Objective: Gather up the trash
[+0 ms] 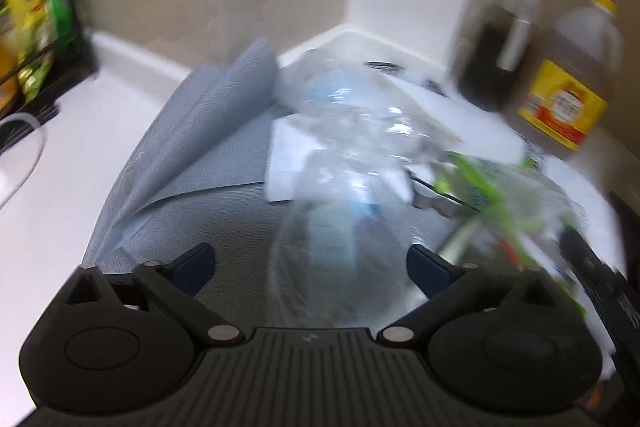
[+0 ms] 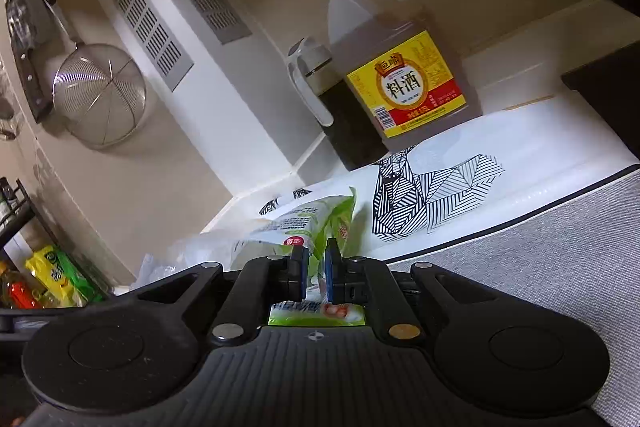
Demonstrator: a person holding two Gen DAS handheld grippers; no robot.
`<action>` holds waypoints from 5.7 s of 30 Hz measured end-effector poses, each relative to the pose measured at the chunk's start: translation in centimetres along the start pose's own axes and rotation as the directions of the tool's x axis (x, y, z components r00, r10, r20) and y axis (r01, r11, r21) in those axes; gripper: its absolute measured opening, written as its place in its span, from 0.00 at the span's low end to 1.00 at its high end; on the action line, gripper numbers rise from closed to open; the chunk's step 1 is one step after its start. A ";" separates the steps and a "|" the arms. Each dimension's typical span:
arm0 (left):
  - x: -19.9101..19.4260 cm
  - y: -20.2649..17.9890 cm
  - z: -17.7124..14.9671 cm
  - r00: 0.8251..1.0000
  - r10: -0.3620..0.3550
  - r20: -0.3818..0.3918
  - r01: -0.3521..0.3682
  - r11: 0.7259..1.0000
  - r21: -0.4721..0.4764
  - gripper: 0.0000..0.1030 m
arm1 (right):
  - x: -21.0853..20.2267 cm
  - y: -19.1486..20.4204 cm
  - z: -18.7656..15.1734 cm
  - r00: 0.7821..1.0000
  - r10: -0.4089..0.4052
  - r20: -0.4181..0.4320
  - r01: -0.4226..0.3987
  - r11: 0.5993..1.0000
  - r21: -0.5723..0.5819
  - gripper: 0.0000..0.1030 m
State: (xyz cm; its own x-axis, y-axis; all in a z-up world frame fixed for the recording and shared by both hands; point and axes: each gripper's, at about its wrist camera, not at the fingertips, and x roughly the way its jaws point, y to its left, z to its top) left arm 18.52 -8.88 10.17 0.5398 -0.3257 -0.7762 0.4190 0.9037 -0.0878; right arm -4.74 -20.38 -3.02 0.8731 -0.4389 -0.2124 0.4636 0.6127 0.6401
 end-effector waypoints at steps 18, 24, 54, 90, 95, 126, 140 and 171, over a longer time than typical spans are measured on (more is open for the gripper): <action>-11.5 8.3 -2.2 0.980 0.018 0.196 0.010 0.990 -0.138 0.02 | -0.3 0.5 -0.4 0.998 0.065 0.007 -0.065 0.998 -0.014 0.09; -15.1 10.9 -7.1 0.977 0.086 0.196 -0.066 0.992 -0.106 0.02 | -1.1 1.3 -0.6 0.988 0.149 0.028 -0.148 0.988 -0.052 0.08; -21.8 12.0 -26.6 0.993 -0.048 0.107 0.053 0.998 -0.041 0.02 | -19.8 7.6 -6.5 0.914 0.312 -0.259 -0.370 0.903 -0.218 0.06; -6.4 13.5 -36.1 0.964 -0.046 -0.260 0.012 0.991 -0.134 0.01 | -14.8 4.6 -26.0 0.713 -0.091 -0.695 -0.244 0.898 -0.367 0.06; -5.1 13.3 -36.0 0.958 -0.046 -0.283 0.011 0.992 -0.125 0.01 | -13.9 4.2 -27.0 0.693 -0.122 -0.710 -0.232 0.895 -0.380 0.06; -0.5 12.7 -36.9 0.930 0.124 -0.346 -0.125 0.992 0.019 1.00 | -10.4 3.0 -30.0 0.590 -0.257 -0.765 -0.138 0.902 -0.409 0.58; -10.1 12.0 -38.1 0.970 0.095 -0.222 -0.098 0.995 -0.006 1.00 | -19.3 7.1 -23.6 0.734 -0.127 -0.668 -0.229 0.879 -0.418 0.84; -16.4 11.7 -38.9 0.985 0.147 -0.090 -0.145 0.989 0.021 1.00 | -24.8 9.9 -21.8 0.835 -0.075 -0.546 -0.315 0.748 -0.585 0.91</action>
State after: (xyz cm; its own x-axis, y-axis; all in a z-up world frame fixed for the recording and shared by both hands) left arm -13.85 17.84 -2.38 0.5275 -0.1631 -0.8337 0.3514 0.9354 0.0393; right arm -18.53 10.88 -7.51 0.7761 -0.0537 -0.6283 0.1599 0.9806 0.1136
